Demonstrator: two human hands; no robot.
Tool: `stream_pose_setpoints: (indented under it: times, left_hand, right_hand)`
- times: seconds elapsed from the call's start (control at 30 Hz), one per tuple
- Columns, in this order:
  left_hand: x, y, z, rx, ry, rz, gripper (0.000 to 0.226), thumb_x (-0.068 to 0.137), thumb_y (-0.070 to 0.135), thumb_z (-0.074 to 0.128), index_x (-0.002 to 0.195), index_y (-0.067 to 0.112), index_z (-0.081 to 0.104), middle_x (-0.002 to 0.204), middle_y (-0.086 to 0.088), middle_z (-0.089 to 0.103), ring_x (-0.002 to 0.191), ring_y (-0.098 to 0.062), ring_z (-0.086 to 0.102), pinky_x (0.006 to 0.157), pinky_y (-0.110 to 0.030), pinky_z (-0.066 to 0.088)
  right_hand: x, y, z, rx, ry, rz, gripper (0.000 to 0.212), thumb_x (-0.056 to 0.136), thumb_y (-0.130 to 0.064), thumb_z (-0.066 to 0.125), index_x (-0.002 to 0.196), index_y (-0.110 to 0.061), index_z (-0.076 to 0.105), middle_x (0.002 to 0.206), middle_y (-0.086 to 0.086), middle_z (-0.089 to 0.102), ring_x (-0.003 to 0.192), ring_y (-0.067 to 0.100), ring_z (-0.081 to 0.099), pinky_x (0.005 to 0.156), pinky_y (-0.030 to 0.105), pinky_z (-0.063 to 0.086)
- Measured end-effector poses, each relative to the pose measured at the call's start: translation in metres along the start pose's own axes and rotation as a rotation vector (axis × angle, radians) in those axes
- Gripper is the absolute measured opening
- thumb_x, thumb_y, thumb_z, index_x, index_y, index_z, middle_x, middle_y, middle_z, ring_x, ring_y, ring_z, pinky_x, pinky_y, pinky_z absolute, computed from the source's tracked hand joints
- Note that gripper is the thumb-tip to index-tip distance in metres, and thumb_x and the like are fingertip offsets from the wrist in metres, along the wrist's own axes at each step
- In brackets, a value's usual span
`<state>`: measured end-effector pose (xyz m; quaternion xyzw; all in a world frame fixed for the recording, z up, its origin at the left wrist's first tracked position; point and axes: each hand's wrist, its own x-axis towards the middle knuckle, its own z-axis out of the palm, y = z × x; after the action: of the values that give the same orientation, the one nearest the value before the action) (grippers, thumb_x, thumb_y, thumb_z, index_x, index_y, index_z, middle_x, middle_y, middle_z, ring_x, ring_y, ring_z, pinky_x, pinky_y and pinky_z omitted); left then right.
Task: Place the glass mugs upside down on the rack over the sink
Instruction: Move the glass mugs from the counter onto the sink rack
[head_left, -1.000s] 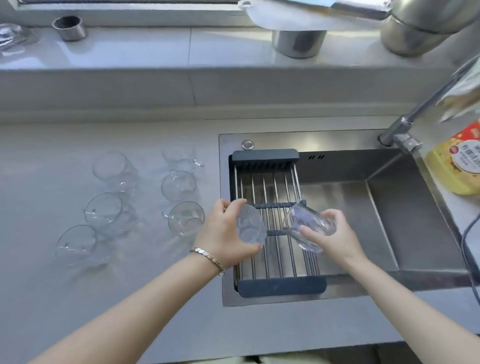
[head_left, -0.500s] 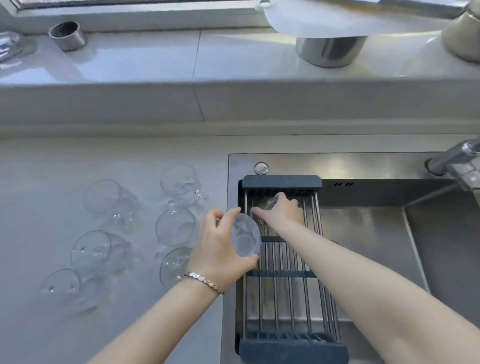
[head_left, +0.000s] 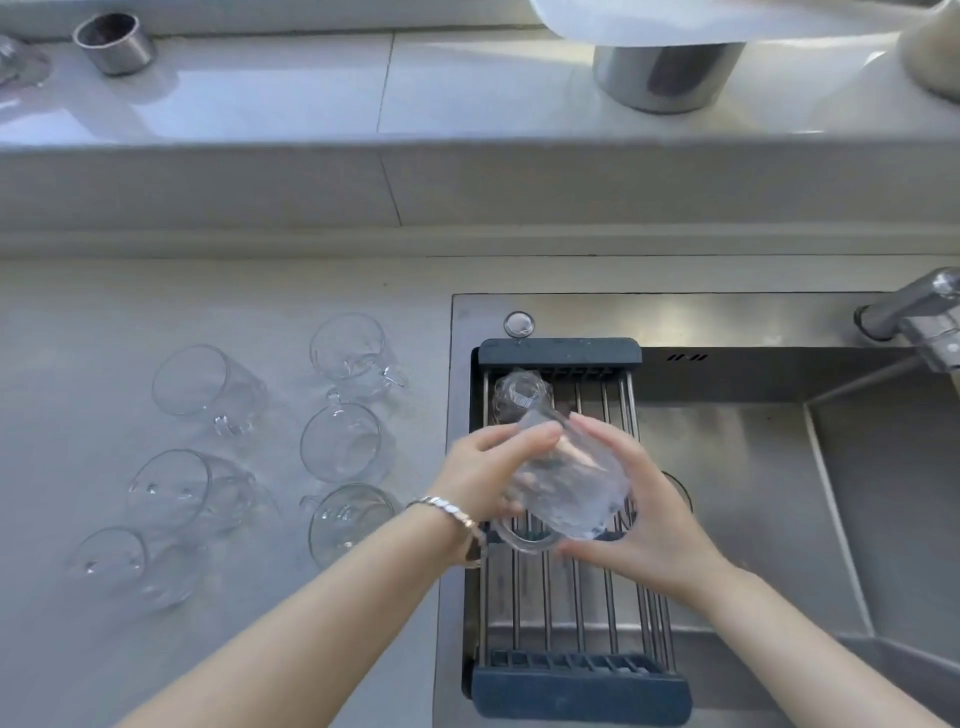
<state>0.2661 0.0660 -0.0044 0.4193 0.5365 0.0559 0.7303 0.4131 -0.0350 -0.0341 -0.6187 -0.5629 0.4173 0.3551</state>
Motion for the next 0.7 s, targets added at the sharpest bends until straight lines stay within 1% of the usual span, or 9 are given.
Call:
stream_pose_setpoints:
  times: [0.07, 0.13, 0.2, 0.27, 0.3, 0.37, 0.5, 0.6, 0.7]
  left_hand:
    - [0.007, 0.004, 0.014, 0.027, -0.088, -0.043, 0.033, 0.076, 0.047, 0.065, 0.095, 0.02, 0.065, 0.087, 0.001, 0.066, 0.078, -0.015, 0.06, 0.075, -0.031, 0.051]
    - [0.022, 0.007, 0.021, 0.219, -0.113, -0.011, 0.049, 0.083, 0.055, 0.052, 0.117, 0.021, 0.056, 0.109, -0.003, 0.065, 0.083, -0.014, 0.063, 0.081, -0.034, 0.051]
    - [0.041, 0.005, 0.019, 0.626, 0.023, 0.212, 0.056, 0.087, 0.055, 0.044, 0.133, 0.022, 0.042, 0.132, -0.005, 0.054, 0.106, -0.018, 0.059, 0.095, -0.037, 0.047]
    - [0.064, 0.003, 0.013, 1.153, 0.194, 0.491, 0.051, 0.091, 0.041, 0.045, 0.137, 0.02, 0.038, 0.144, -0.005, 0.042, 0.13, -0.022, 0.042, 0.108, -0.04, 0.037]
    - [0.073, 0.001, 0.011, 1.359, 0.194, 0.576, 0.05, 0.092, 0.033, 0.045, 0.138, 0.018, 0.035, 0.15, -0.005, 0.032, 0.137, -0.023, 0.032, 0.113, -0.042, 0.03]
    - [0.092, -0.008, 0.007, 1.609, 0.137, 0.597, 0.052, 0.092, 0.022, 0.048, 0.14, 0.017, 0.03, 0.156, -0.007, 0.017, 0.143, -0.025, 0.017, 0.115, -0.044, 0.022]
    - [0.106, -0.02, -0.002, 1.665, 0.103, 0.568, 0.062, 0.083, 0.007, 0.061, 0.137, 0.013, 0.031, 0.155, -0.013, 0.017, 0.144, -0.028, 0.014, 0.109, -0.046, 0.034]
    - [0.105, -0.02, -0.01, 1.668, 0.072, 0.56, 0.07, 0.084, 0.005, 0.06, 0.142, 0.016, 0.023, 0.157, -0.01, 0.011, 0.145, -0.026, 0.009, 0.112, -0.047, 0.031]
    - [0.105, -0.022, -0.012, 1.668, 0.049, 0.526, 0.071, 0.086, 0.004, 0.057, 0.144, 0.018, 0.019, 0.158, -0.008, 0.007, 0.146, -0.024, 0.005, 0.113, -0.047, 0.029]
  right_hand:
    - [-0.008, 0.001, -0.01, -0.018, 0.078, -0.037, 0.08, 0.058, -0.048, 0.079, 0.125, -0.053, 0.036, 0.137, -0.024, 0.038, 0.131, -0.001, 0.038, 0.106, 0.011, 0.032]
    - [-0.012, 0.004, -0.027, -0.09, 0.111, 0.022, 0.078, 0.051, -0.056, 0.08, 0.118, -0.056, 0.04, 0.128, -0.033, 0.043, 0.122, -0.007, 0.043, 0.1, 0.007, 0.035]
    - [-0.011, 0.011, -0.045, -0.189, 0.132, 0.169, 0.081, 0.044, -0.048, 0.086, 0.112, -0.058, 0.042, 0.117, -0.034, 0.048, 0.111, -0.009, 0.047, 0.096, 0.01, 0.038]
    - [-0.001, 0.018, -0.056, -0.278, 0.148, 0.306, 0.083, 0.045, -0.034, 0.09, 0.11, -0.051, 0.041, 0.116, -0.02, 0.05, 0.109, 0.004, 0.047, 0.096, 0.025, 0.039]
    - [0.007, 0.021, -0.059, -0.316, 0.142, 0.362, 0.083, 0.047, -0.032, 0.09, 0.113, -0.044, 0.042, 0.118, -0.013, 0.05, 0.11, 0.01, 0.047, 0.093, 0.029, 0.038]
    - [0.028, 0.024, -0.062, -0.394, 0.082, 0.457, 0.085, 0.049, -0.034, 0.089, 0.118, -0.033, 0.04, 0.123, -0.005, 0.05, 0.111, 0.016, 0.047, 0.087, 0.031, 0.039]
    - [0.073, 0.029, -0.053, -0.559, -0.067, 0.538, 0.089, 0.051, -0.039, 0.085, 0.126, -0.029, 0.038, 0.123, 0.005, 0.047, 0.102, 0.027, 0.054, 0.08, 0.036, 0.046]
    - [0.099, 0.037, -0.041, -0.603, -0.105, 0.572, 0.092, 0.054, -0.036, 0.085, 0.132, -0.027, 0.036, 0.125, 0.012, 0.041, 0.1, 0.032, 0.057, 0.083, 0.038, 0.048]
    - [0.106, 0.048, -0.029, -0.559, -0.086, 0.627, 0.095, 0.058, -0.032, 0.084, 0.137, -0.024, 0.033, 0.131, 0.015, 0.035, 0.108, 0.036, 0.054, 0.09, 0.04, 0.047]
